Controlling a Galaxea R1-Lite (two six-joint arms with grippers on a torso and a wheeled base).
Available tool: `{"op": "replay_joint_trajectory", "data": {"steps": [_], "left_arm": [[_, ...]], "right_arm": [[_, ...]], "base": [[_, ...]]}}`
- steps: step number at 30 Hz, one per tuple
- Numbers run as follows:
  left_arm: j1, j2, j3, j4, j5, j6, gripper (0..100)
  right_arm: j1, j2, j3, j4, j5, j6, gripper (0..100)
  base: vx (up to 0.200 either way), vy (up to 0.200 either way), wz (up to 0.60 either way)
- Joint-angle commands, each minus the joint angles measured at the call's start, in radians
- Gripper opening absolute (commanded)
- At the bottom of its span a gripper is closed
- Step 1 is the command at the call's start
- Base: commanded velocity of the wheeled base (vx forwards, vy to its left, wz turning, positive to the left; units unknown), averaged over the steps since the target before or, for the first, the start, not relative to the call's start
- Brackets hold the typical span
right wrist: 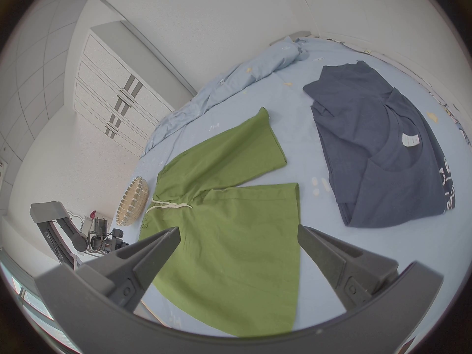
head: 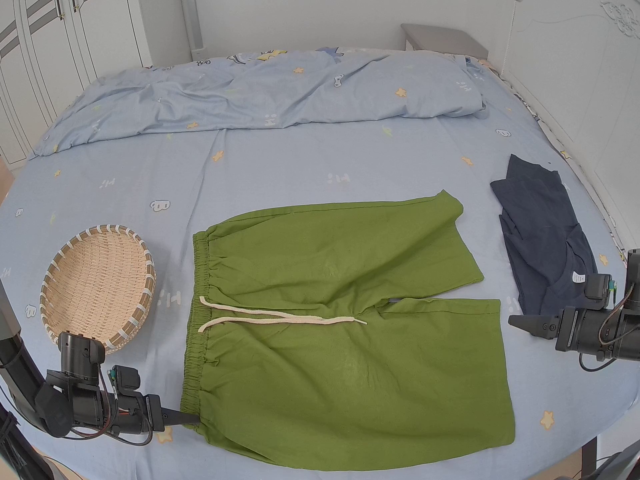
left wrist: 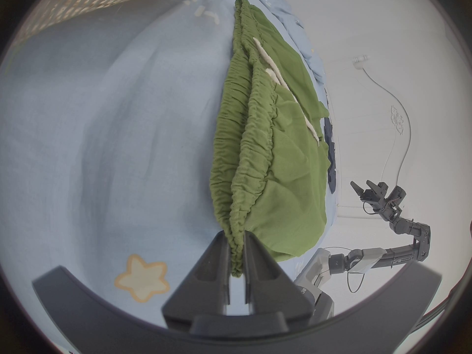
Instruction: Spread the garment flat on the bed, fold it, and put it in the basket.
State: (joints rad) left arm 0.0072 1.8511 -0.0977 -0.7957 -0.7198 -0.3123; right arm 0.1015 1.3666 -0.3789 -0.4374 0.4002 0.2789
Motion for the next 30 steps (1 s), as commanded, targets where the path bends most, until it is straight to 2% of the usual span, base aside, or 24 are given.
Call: {"op": "replay_joint_trajectory", "data": {"steps": [1, 3, 10, 13, 15, 16, 18, 23, 30], "left_arm": [[0.005, -0.019, 0.061, -0.005, -0.007, 0.01, 0], [0.007, -0.03, 0.09, -0.013, -0.015, 0.025, 0], [0.06, -0.104, 0.096, 0.115, -0.024, 0.079, 0], [0.076, -0.112, 0.096, 0.164, -0.032, 0.139, 0], [0.077, -0.108, 0.096, 0.168, -0.032, 0.151, 0], [0.077, -0.105, 0.096, 0.168, -0.032, 0.164, 0], [0.079, -0.102, 0.096, 0.165, -0.032, 0.164, 0], [0.08, -0.104, 0.096, 0.156, -0.032, 0.164, 0], [0.08, -0.104, 0.096, 0.139, -0.032, 0.164, 0]], "right_arm": [[-0.005, 0.0, 0.058, 0.005, 0.002, -0.003, 100], [-0.002, -0.007, 0.104, 0.006, 0.002, -0.006, 100], [0.012, -0.003, 0.298, 0.016, 0.003, -0.021, 100], [0.009, 0.0, 0.373, 0.017, 0.057, -0.05, 100], [0.004, 0.002, 0.379, 0.017, 0.077, -0.053, 100], [0.001, 0.005, 0.379, 0.039, 0.112, -0.052, 100], [0.004, 0.011, 0.379, 0.057, 0.123, -0.053, 100], [0.02, 0.075, 0.379, 0.086, 0.123, -0.064, 100], [0.003, 0.27, 0.379, 0.043, 0.121, -0.145, 100]], "base": [[0.0, 0.0, 0.0], [0.0, 0.0, 0.0], [0.0, 0.0, 0.0], [0.0, 0.0, 0.0], [0.0, 0.0, 0.0], [0.0, 0.0, 0.0], [0.0, 0.0, 0.0], [0.0, 0.0, 0.0], [0.0, 0.0, 0.0]]}}
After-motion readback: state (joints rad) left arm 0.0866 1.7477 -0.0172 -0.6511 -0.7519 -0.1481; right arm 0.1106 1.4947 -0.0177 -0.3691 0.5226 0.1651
